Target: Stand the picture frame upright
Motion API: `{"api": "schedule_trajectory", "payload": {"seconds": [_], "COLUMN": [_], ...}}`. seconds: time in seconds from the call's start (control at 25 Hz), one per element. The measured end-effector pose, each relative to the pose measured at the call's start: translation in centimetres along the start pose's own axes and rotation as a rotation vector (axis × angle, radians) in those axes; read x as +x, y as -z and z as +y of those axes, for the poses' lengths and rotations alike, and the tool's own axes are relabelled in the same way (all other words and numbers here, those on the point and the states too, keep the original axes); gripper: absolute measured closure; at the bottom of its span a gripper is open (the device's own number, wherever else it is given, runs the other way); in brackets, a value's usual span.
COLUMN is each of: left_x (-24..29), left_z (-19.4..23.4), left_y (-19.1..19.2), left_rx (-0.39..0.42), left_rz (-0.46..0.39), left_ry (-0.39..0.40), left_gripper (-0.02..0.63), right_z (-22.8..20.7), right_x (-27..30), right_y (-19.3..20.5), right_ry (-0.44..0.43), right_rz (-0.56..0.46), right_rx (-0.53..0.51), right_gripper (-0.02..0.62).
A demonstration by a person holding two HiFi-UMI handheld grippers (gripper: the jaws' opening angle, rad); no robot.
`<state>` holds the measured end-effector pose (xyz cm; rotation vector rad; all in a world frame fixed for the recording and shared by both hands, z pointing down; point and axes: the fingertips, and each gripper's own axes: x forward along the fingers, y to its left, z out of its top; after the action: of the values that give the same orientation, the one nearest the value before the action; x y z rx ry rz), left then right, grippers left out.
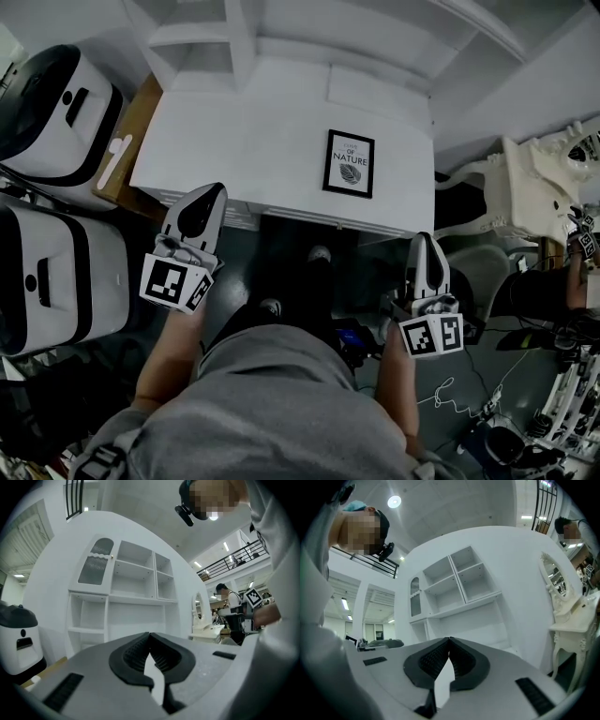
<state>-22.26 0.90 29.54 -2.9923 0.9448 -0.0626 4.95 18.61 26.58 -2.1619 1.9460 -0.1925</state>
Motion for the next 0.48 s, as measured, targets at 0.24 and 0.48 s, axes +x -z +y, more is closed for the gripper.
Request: {"api": "schedule_trajectory", "payload": {"seconds": [0.24, 0.48], "left_x": [3.9, 8.9], "left_z": [1.0, 1.0], "left_y": [-0.1, -0.1], "left_rx": [-0.017, -0.016], "left_rz": [-0.005, 0.004], "left_ry": [-0.047, -0.07], "left_gripper": [0.598, 0.598], "right_z": [-3.1, -7.5], "right_x": [4.8, 9.7], "right_y": [-0.9, -1.6], "right_ry": [-0.046, -0.074], "right_rz": [0.005, 0.015], "right_rx": [0.0, 0.003], "right_gripper": [0.569, 0.569]}}
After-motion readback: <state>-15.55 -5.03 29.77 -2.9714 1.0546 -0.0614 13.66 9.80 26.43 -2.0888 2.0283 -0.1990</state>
